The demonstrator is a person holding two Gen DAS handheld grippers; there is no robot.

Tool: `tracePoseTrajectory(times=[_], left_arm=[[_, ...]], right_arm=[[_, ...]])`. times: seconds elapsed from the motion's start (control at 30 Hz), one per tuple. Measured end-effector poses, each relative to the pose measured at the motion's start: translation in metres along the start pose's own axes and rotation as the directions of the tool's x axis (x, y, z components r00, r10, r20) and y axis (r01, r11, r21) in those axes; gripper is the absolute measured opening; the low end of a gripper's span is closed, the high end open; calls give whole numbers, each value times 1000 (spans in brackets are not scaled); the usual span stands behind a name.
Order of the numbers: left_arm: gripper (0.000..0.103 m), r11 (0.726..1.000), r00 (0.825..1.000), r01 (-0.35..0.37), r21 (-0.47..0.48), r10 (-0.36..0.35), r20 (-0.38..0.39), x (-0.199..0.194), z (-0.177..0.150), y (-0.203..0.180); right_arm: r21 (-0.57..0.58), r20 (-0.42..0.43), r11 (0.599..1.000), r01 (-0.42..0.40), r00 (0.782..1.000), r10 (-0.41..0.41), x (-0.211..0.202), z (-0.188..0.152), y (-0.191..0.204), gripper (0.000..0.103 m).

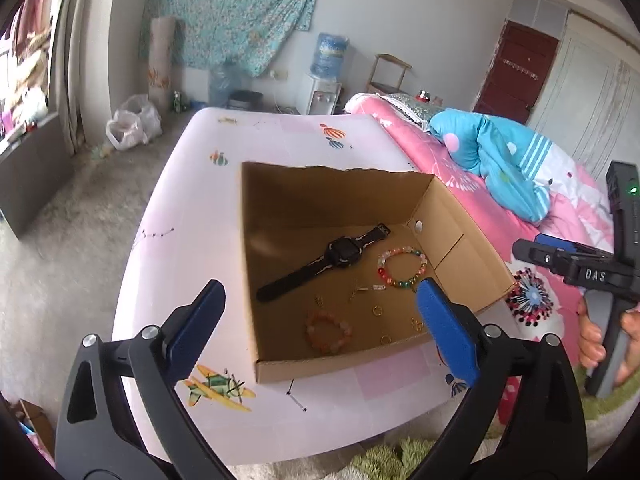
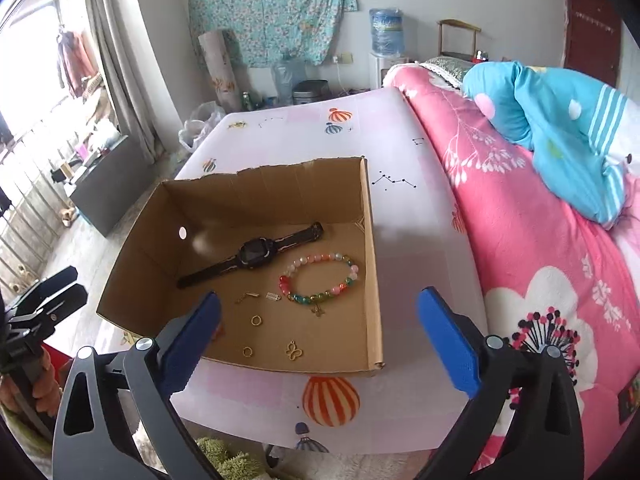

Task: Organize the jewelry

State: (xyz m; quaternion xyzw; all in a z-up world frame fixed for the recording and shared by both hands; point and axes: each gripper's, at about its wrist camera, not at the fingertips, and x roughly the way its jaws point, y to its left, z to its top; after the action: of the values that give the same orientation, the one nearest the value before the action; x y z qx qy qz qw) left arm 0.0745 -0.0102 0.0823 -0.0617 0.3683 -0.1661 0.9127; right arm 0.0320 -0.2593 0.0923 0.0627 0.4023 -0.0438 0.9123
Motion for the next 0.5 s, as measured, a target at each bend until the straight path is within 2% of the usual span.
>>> tracePoseTrajectory(times=[0.13, 0.3, 0.4, 0.5], left_arm=[[95, 1000, 999, -25, 10, 26, -32, 12, 5, -21], [95, 997, 992, -83, 4, 83, -91, 29, 3, -28], [94, 989, 978, -145, -7, 142, -153, 40, 3, -25], [94, 990, 970, -140, 0, 137, -201, 46, 2, -24]], right_arm=[[22, -33, 1000, -5, 999, 6, 4, -5, 8, 96], [66, -110, 997, 50, 993, -42, 20, -14, 10, 96], [71, -142, 996, 59, 989, -49, 27, -18, 10, 96], [52, -157, 996, 76, 985, -67, 31, -20, 14, 96]])
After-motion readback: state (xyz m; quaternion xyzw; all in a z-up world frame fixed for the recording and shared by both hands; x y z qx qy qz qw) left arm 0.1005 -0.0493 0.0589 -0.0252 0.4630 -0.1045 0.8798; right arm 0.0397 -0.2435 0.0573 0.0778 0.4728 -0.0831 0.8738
